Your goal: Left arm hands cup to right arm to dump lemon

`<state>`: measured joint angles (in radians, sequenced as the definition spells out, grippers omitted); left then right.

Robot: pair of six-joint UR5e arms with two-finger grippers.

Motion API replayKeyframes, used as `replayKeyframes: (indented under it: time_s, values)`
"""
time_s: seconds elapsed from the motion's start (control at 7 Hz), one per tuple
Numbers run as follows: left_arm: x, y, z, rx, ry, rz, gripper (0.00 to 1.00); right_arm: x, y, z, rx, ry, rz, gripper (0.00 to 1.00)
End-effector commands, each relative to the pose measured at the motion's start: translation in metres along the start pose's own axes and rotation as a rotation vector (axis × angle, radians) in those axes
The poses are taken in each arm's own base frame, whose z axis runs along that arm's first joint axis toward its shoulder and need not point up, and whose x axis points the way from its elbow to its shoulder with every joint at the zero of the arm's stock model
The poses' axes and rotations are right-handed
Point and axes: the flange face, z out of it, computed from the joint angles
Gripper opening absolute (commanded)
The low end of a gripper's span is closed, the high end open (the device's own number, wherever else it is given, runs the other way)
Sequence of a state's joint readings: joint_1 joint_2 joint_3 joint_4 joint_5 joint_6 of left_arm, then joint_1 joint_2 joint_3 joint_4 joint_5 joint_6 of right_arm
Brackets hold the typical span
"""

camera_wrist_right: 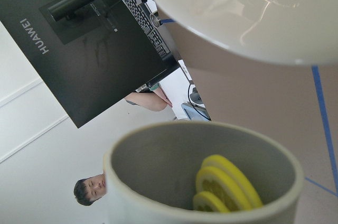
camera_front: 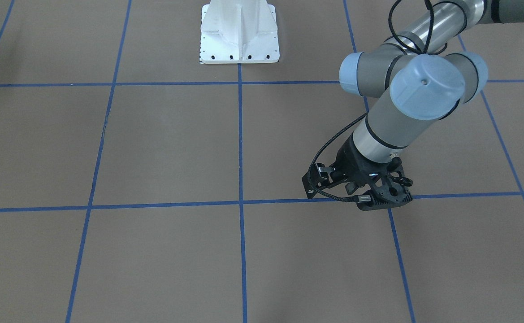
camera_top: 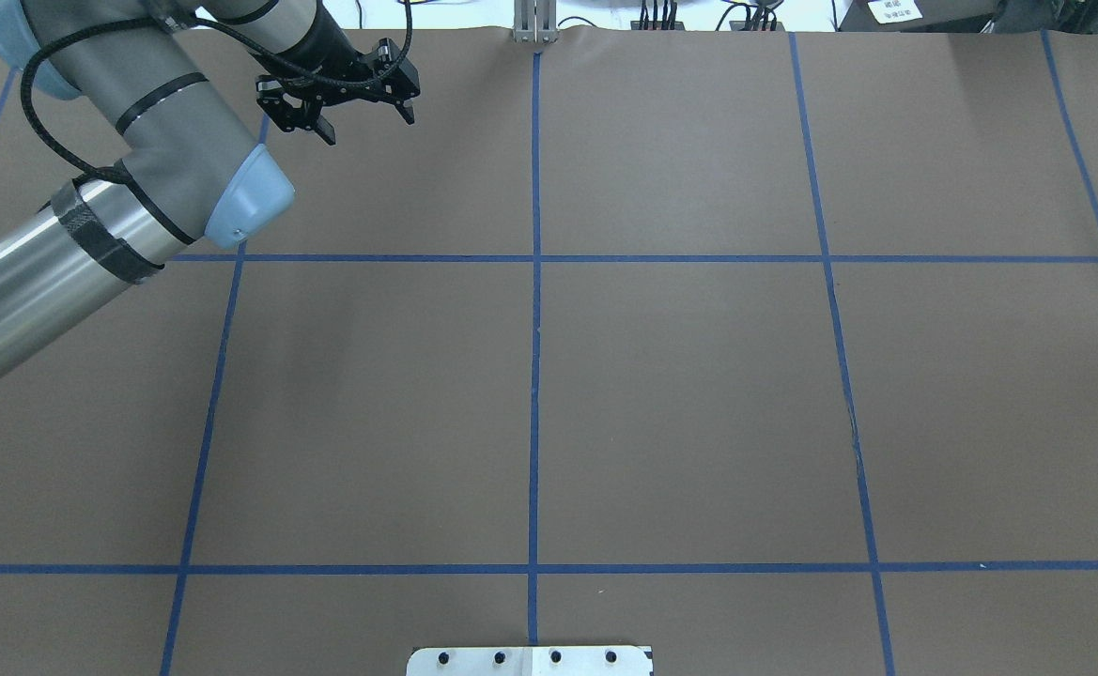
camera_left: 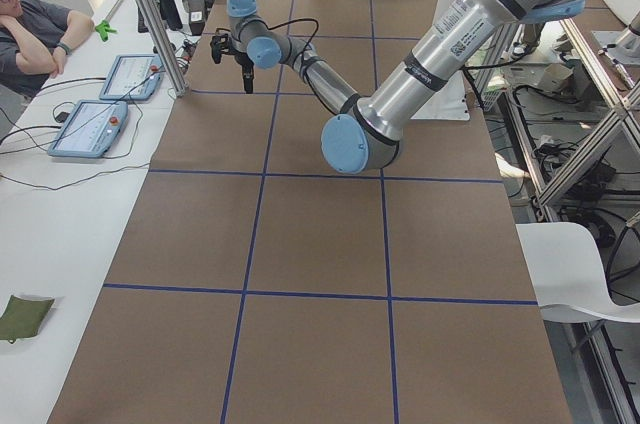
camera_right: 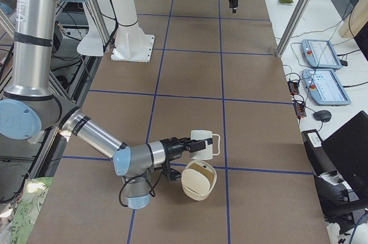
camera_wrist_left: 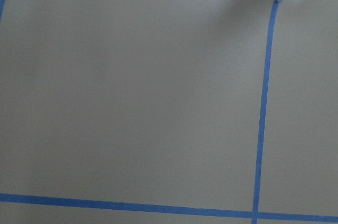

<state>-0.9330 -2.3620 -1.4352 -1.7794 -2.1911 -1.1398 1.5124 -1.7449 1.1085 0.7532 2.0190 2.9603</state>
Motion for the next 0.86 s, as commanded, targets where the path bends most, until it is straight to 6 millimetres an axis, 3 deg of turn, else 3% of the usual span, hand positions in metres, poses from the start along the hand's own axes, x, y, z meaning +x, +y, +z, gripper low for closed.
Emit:
replayKeyframes:
  time_s: [0.0,0.71]
  values:
    - [0.001,0.001,0.002,0.003,-0.003,0.002,1.0,0.002,-0.007,-0.006,0.002,-0.026,0.117,0.11]
    - [0.001,0.001,0.003,0.004,-0.006,0.001,1.0,-0.006,-0.003,0.006,-0.023,-0.035,0.324,0.18]
